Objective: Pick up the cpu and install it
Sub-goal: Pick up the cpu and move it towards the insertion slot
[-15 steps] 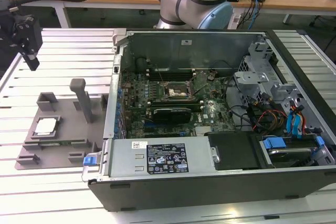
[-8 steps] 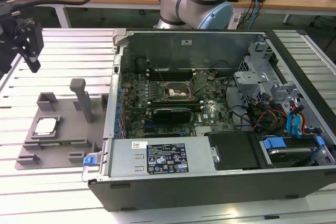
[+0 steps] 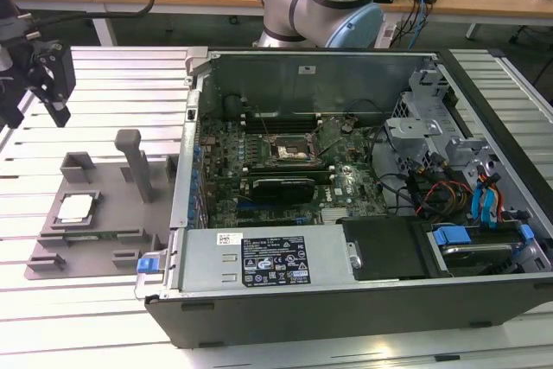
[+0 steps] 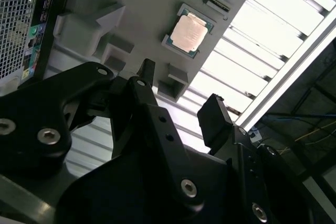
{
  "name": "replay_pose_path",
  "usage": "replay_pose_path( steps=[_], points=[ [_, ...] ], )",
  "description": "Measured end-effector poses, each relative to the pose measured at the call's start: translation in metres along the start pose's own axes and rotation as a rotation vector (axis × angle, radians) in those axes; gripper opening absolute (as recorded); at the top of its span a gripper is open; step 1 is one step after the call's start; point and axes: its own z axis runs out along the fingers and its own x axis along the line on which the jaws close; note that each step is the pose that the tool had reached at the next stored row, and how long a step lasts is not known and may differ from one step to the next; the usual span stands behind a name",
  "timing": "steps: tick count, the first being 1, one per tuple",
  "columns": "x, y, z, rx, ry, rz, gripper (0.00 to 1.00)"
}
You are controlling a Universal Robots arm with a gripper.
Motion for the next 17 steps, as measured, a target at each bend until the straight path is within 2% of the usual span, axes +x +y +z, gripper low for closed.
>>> replay_pose_path(
  steps=[11,14,17],
  points=[
    [0.0003,0.0002,0.0113,0.0000,0.0000,0.000,0.60],
    [0.0005,0.0003,0.0176,0.0000,0.0000,0.000,0.60],
    [0.0006,0.0004,0.0208,0.0000,0.0000,0.000,0.60]
  ],
)
